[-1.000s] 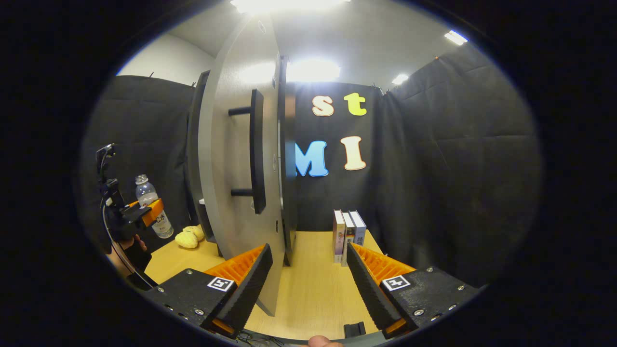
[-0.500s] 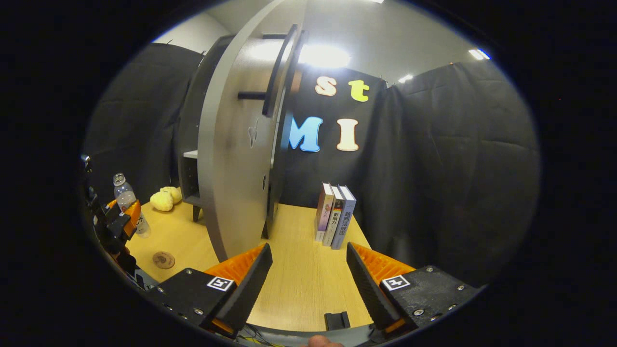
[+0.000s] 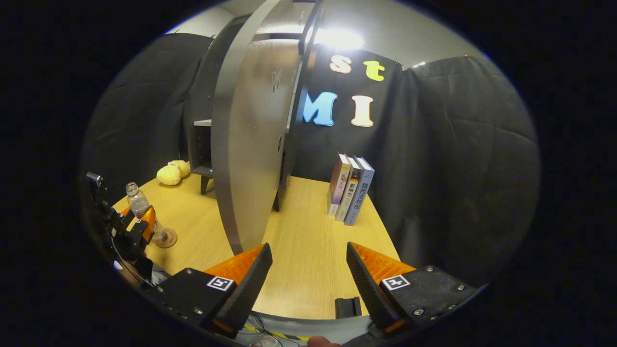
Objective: Open the cabinet door with the right hand, grasp the bottle in the cabinet with the left hand and place it on the coaster, then close the cabinet door with the right hand.
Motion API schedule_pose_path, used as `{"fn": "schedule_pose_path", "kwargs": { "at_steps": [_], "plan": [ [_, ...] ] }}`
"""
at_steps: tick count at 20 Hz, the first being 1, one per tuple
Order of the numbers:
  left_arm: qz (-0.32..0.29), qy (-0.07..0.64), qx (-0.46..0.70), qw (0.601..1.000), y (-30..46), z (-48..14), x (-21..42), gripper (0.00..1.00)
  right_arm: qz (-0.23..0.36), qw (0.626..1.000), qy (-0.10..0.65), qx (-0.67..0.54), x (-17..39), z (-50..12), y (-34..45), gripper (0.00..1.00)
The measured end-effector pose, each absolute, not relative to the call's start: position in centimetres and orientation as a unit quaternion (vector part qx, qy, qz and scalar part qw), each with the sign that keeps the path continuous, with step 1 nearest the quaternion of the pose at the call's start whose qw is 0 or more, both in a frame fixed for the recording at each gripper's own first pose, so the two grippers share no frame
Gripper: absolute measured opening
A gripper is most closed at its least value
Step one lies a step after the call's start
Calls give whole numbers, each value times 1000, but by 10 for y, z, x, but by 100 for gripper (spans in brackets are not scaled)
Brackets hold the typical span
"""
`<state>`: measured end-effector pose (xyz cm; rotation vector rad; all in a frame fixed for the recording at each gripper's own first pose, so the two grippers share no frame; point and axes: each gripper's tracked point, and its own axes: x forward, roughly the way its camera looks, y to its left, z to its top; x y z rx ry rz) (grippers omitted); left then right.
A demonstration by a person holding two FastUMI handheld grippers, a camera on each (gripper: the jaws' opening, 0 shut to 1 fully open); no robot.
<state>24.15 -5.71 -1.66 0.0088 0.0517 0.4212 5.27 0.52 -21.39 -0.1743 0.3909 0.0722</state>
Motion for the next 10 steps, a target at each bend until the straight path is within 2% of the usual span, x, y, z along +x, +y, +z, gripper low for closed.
{"fn": "schedule_pose_path", "kwargs": {
  "at_steps": [4,10],
  "plan": [
    [209,24,12,978,-58,-26,243,77,48,976,193,-86,57,-214,13,96],
    [214,10,15,977,-58,-27,248,82,47,976,202,-71,57,-216,14,96]
  ]
}}
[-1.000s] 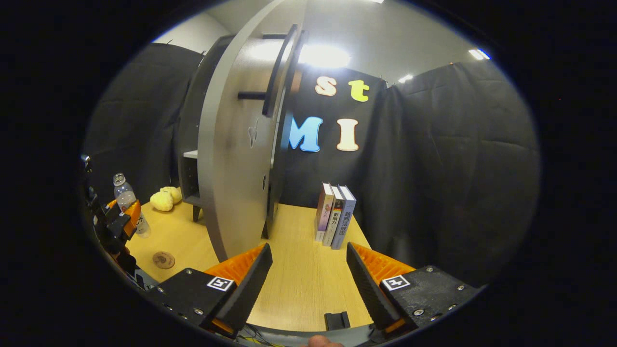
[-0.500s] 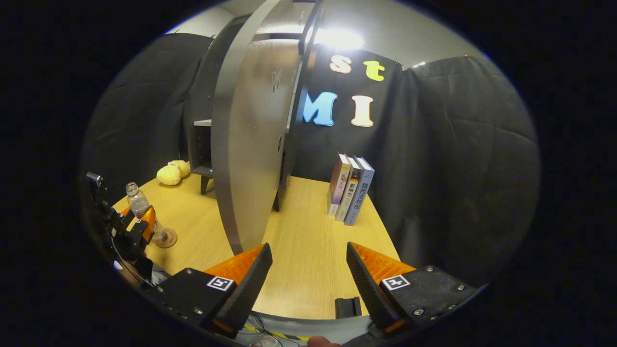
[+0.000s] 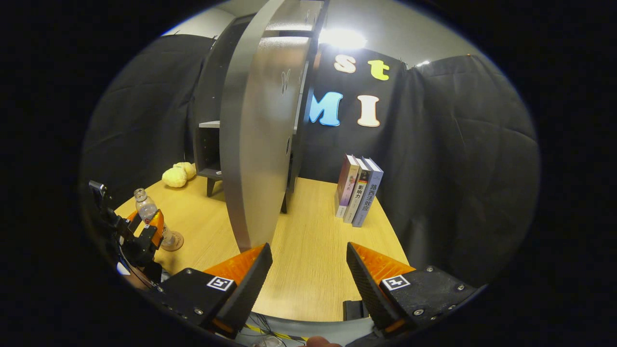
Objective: Open the cabinet door with the right hand, grasp the bottle in the cabinet with the left hand and place it on the coaster, then close the cabinet door with the right hand.
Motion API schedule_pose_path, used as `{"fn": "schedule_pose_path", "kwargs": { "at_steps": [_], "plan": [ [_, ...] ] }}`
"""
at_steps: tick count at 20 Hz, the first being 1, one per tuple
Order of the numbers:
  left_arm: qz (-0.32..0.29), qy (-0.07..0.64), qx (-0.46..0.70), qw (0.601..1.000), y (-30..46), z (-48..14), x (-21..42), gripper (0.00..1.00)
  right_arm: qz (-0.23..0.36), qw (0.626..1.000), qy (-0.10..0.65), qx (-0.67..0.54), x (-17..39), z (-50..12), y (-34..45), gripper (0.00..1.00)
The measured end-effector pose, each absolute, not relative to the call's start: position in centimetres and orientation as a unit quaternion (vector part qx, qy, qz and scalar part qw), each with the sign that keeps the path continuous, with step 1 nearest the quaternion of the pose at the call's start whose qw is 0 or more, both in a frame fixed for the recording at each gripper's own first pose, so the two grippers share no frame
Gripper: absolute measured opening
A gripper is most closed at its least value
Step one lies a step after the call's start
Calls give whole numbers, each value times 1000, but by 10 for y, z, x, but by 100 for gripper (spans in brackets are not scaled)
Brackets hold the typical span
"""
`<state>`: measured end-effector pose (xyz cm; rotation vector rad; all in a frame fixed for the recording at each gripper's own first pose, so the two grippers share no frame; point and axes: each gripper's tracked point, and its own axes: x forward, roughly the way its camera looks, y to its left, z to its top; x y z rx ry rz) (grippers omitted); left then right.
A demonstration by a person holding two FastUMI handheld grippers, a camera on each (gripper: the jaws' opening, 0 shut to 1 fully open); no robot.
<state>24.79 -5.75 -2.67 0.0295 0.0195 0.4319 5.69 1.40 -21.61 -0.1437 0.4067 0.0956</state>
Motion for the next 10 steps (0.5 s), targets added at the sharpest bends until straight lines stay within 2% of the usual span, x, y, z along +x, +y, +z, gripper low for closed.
{"fn": "schedule_pose_path", "kwargs": {
  "at_steps": [5,10],
  "plan": [
    [200,-47,-7,979,-64,15,239,82,57,976,201,-65,58,-212,19,96],
    [208,-62,6,976,-54,51,239,82,43,981,187,-43,63,-202,9,96]
  ]
}}
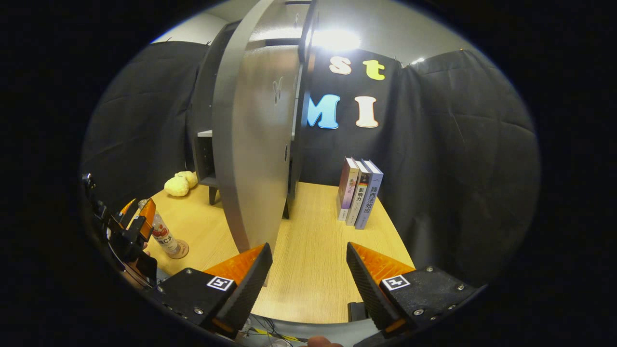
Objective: Open the cabinet door with the right hand, grasp the bottle in the cabinet with the left hand and place it on the coaster, then close the cabinet door with the right hand.
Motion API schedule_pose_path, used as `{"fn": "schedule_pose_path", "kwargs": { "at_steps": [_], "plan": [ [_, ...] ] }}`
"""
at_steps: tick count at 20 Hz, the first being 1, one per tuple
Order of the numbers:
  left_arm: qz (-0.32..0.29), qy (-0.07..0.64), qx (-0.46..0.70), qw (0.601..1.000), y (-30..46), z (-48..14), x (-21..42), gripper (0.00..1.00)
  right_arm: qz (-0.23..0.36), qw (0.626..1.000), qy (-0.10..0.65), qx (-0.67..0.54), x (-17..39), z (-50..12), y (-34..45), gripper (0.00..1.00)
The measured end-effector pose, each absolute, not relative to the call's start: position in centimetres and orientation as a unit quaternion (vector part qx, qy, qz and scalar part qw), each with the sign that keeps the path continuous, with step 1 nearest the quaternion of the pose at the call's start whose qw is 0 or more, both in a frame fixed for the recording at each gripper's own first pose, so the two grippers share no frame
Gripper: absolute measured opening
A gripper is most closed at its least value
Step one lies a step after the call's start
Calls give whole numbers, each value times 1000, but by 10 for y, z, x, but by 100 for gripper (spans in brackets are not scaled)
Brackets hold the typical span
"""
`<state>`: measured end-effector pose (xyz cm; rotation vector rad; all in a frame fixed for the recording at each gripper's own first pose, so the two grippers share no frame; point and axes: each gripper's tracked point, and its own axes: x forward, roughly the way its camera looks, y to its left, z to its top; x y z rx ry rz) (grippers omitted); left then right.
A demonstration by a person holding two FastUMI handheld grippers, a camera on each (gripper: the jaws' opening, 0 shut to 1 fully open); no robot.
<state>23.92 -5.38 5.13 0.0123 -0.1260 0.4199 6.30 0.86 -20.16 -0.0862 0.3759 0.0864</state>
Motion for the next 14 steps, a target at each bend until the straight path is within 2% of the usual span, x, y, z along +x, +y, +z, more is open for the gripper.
{"fn": "schedule_pose_path", "kwargs": {
  "at_steps": [7,9,14],
  "plan": [
    [183,-95,24,978,-61,142,242,80,18,987,158,-31,70,-178,-8,96],
    [166,-88,26,982,-68,168,248,83,13,990,142,-25,76,-164,-13,96],
    [138,-68,39,987,-81,236,261,80,-9,995,98,13,92,-112,-33,96]
  ]
}}
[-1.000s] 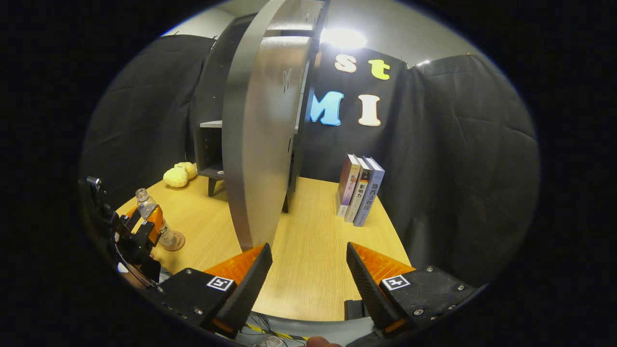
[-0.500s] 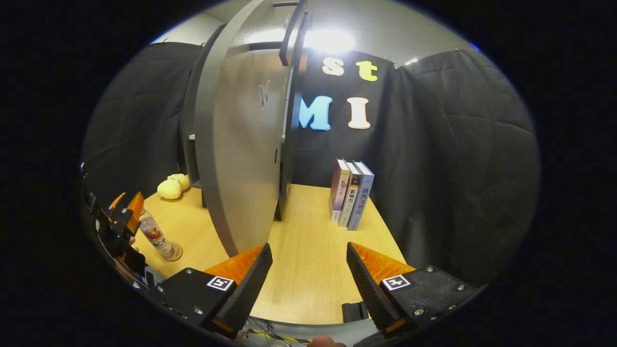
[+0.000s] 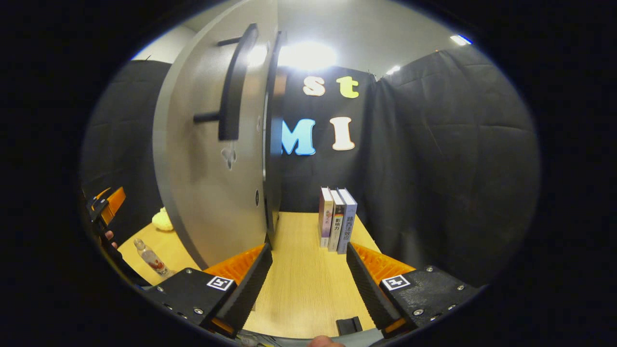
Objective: Open the cabinet door with the right hand, grasp the bottle in the cabinet with the left hand and place it on the coaster, then close the cabinet door with the right hand.
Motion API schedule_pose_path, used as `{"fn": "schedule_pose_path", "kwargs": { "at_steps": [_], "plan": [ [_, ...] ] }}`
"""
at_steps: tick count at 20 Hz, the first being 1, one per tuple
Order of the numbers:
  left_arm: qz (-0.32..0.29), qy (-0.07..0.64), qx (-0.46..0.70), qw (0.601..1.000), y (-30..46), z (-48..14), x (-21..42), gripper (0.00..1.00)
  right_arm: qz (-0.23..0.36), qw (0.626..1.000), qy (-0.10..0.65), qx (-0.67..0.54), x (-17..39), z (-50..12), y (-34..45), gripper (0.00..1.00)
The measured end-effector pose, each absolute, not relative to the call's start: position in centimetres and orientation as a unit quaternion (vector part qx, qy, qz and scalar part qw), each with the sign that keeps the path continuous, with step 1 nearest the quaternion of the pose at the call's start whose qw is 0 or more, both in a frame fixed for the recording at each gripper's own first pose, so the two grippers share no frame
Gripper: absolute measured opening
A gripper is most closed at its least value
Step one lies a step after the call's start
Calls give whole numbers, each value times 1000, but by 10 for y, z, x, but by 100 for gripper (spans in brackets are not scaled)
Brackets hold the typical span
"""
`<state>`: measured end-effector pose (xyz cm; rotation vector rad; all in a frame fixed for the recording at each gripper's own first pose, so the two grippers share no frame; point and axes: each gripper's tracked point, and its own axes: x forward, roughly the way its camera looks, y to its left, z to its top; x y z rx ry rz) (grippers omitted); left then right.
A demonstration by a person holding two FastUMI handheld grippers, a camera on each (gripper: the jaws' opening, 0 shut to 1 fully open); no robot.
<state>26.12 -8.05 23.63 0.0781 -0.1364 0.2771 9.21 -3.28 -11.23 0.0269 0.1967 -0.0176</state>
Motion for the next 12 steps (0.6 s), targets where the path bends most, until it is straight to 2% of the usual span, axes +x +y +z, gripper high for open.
{"fn": "schedule_pose_path", "kwargs": {
  "at_steps": [1,5,9,12],
  "plan": [
    [135,-74,48,987,-82,257,262,82,-12,996,82,24,96,-97,-37,96],
    [117,-91,66,987,-94,315,262,80,-16,998,34,49,108,-42,-44,95],
    [102,-70,76,989,-97,330,267,80,-21,998,8,54,113,-13,-35,95],
    [79,-64,76,992,-98,337,271,80,-38,998,-4,55,108,-2,-33,90]
  ]
}}
